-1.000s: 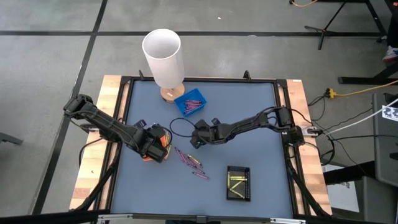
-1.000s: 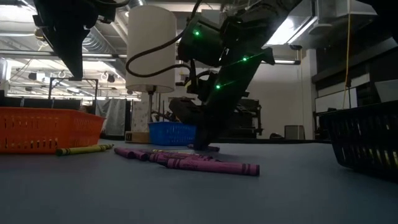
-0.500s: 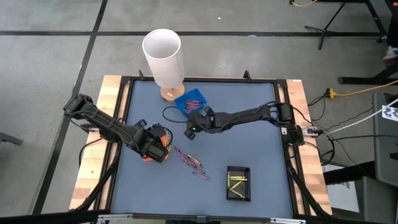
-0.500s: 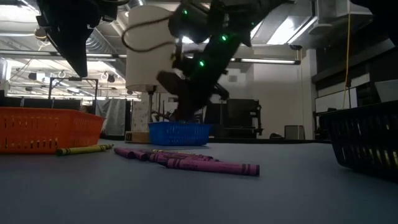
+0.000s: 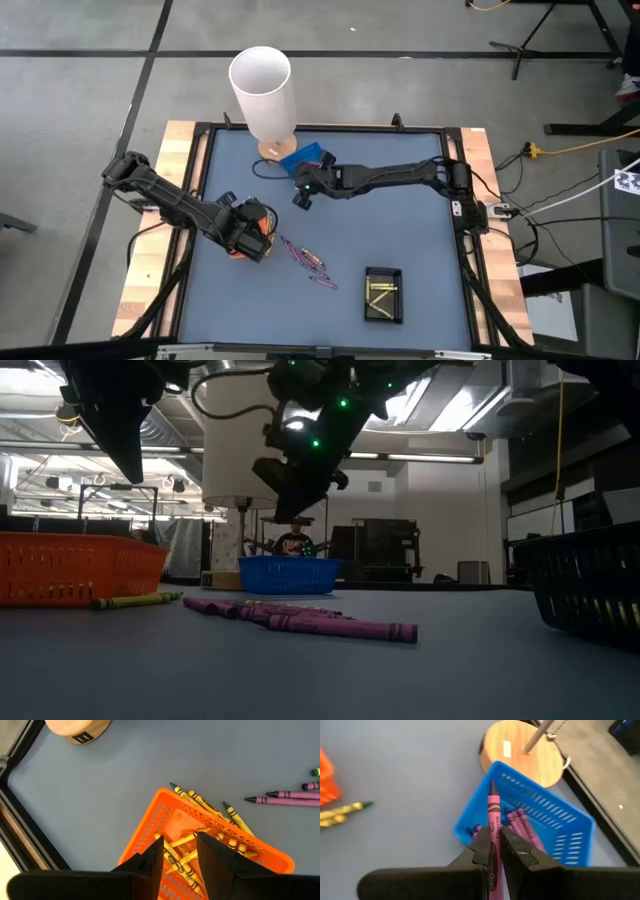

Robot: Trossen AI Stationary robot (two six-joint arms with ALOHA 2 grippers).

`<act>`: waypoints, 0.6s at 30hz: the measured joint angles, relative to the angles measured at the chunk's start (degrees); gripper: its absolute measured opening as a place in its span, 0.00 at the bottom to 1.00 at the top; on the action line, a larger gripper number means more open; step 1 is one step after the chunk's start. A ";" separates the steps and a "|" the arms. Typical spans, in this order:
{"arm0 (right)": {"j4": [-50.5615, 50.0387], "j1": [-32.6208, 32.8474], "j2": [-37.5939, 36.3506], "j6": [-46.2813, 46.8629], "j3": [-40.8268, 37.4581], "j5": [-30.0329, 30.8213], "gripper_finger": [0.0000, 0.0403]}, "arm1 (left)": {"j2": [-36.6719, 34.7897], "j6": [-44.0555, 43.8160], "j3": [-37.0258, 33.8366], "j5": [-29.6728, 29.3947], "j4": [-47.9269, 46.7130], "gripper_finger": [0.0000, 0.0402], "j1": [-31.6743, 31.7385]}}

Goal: Sort crayons
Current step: Put the violet crayon into the blue bin

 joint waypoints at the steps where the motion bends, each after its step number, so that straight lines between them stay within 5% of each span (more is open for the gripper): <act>1: 0.17 -0.55 0.00 -0.47 -0.07 -0.28 0.06 | 0.00 0.00 0.00 0.00 0.00 0.25 0.00; 18: 0.23 -5.71 0.00 -1.51 -0.32 -6.97 0.06 | 0.00 0.02 -0.02 -0.09 0.00 0.25 0.00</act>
